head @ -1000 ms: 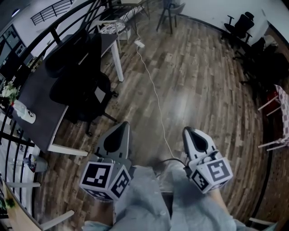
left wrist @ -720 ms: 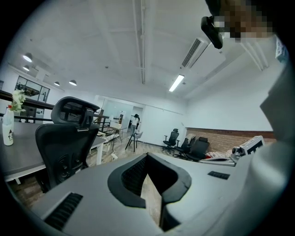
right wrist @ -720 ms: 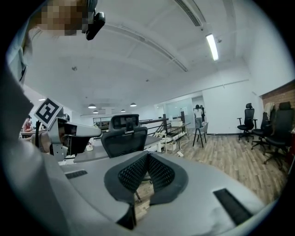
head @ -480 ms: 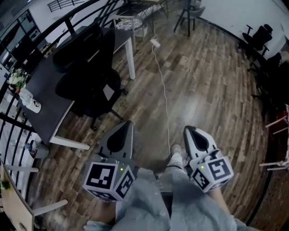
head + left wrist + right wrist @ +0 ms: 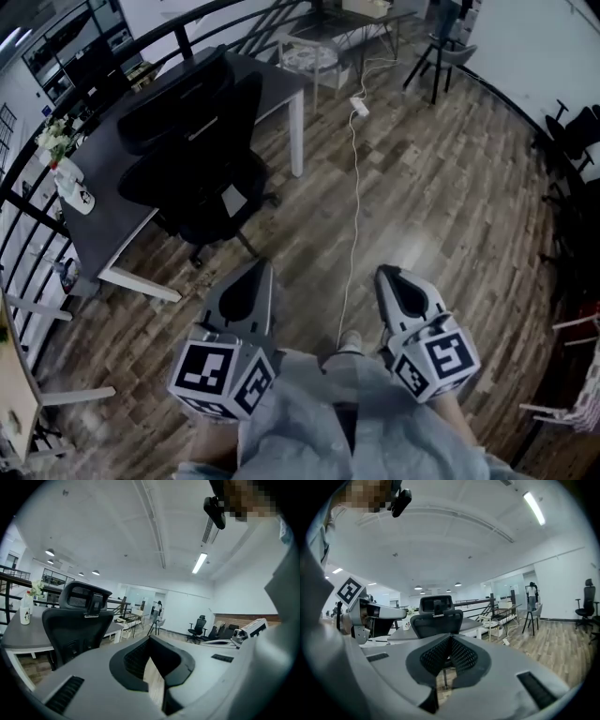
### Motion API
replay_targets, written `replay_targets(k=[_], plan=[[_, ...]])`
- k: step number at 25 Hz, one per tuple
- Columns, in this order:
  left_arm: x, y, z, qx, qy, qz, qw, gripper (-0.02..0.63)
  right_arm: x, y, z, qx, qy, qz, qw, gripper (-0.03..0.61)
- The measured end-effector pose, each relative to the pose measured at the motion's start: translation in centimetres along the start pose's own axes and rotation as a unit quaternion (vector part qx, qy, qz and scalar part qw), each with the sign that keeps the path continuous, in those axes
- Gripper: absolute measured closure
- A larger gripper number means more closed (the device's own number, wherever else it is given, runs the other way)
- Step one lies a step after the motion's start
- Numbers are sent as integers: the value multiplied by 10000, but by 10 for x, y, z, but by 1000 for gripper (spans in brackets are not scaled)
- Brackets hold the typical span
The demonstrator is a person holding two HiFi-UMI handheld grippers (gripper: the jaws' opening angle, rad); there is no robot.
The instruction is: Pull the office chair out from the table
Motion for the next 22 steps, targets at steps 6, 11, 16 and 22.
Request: replay_targets(k=[6, 11, 16, 22], plan=[[23, 24, 7, 217, -209, 629, 9976, 601, 51, 21, 17, -105, -209, 648, 9976, 574], [37, 37, 3, 372, -351, 1217, 9913, 601, 84, 42, 20, -202, -360, 1204, 9919, 574], [49, 44, -4, 436, -468, 1737, 9827, 601, 105, 59, 23, -258, -550, 1736, 9829, 574], [57, 49, -7, 340, -421, 2080, 9766, 601, 117, 74, 28, -266, -651, 2102, 9751, 574]])
Point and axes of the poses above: the fingertips, and each gripper's own axes: y forward along the fingers, x to its right, z out of its top, the point moved 9 cm from there along -y, backward along the fingers, and after that the axes turned 6 degrees about z, right-handed, at the moved point
